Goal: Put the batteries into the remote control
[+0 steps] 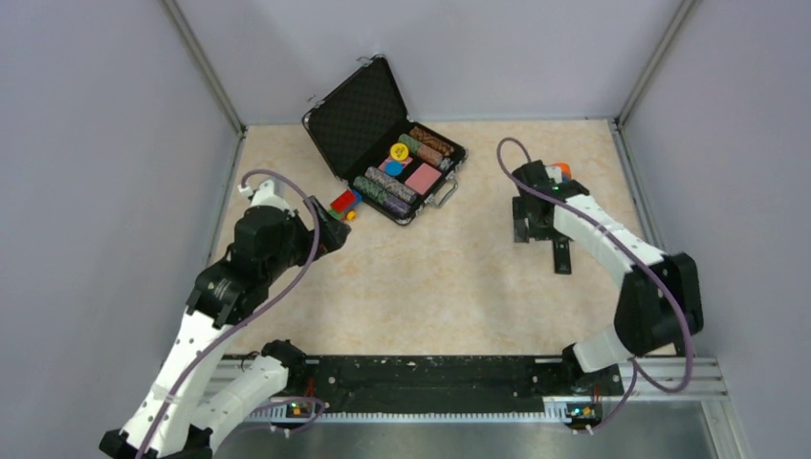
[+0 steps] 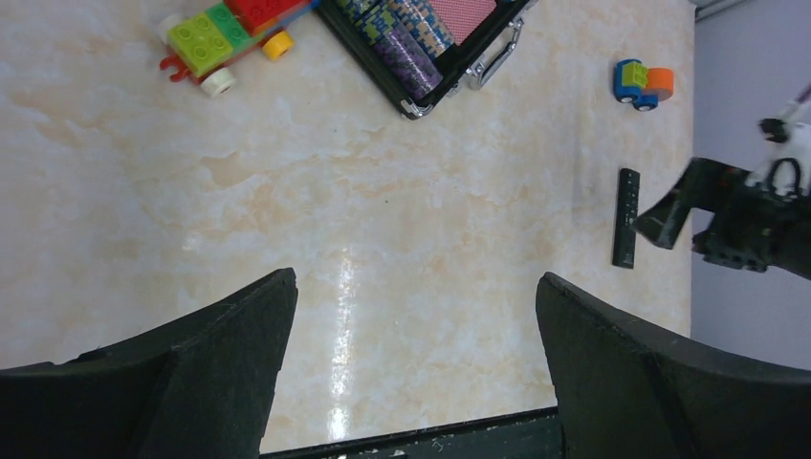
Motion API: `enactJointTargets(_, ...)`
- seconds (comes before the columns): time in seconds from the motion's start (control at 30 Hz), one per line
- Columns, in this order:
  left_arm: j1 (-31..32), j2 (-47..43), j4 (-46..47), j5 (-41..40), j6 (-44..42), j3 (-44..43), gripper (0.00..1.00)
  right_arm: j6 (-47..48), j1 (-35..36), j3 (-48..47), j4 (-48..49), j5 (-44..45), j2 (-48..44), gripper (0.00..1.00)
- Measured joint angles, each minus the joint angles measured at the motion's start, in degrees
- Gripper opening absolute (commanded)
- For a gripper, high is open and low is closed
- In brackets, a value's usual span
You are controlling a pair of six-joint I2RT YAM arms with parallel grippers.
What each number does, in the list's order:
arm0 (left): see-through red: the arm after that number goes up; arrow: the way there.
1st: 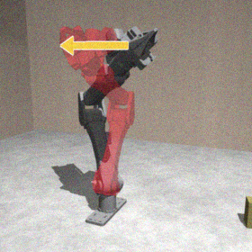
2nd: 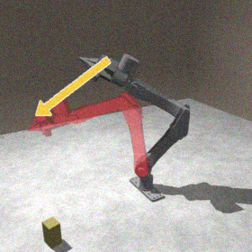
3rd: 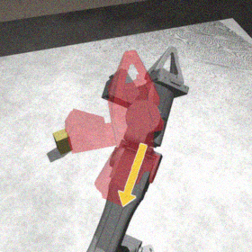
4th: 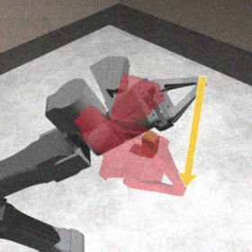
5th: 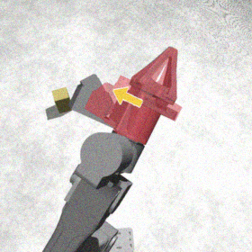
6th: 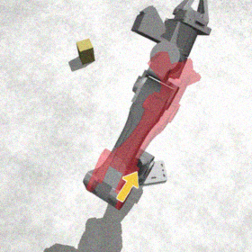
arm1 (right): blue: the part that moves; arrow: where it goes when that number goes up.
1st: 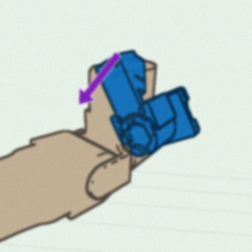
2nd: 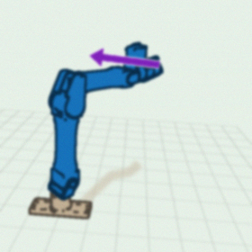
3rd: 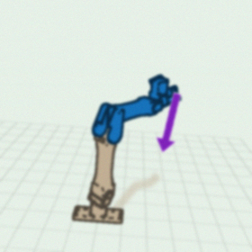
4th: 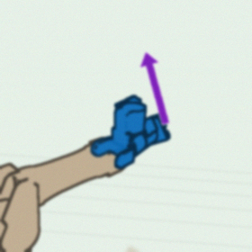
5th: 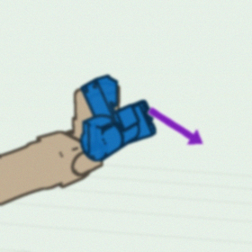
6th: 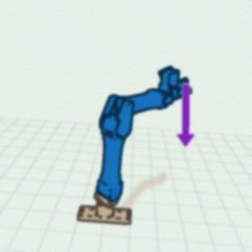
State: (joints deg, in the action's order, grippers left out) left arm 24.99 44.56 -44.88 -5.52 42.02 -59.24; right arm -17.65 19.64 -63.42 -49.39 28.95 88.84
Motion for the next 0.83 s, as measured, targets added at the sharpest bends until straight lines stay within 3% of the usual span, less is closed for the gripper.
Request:
enactJointTargets(0.33, 0.0, -21.0, -7.2, -6.8, -0.4, -0.9, 0.99, -10.1, 0.0, -8.5, -9.2, -3.8, -34.7, 0.99)
enactJointTargets(0.63, 0.0, -25.4, -14.2, -10.6, -1.6, -2.6, 0.99, -13.9, 0.0, -15.6, -15.1, -4.6, -56.5, 0.99)
enactJointTargets(0.83, 0.0, -27.3, -16.5, -11.0, -1.8, -3.2, 0.99, -13.9, 0.0, -16.2, -17.3, -3.2, -66.4, 0.99)
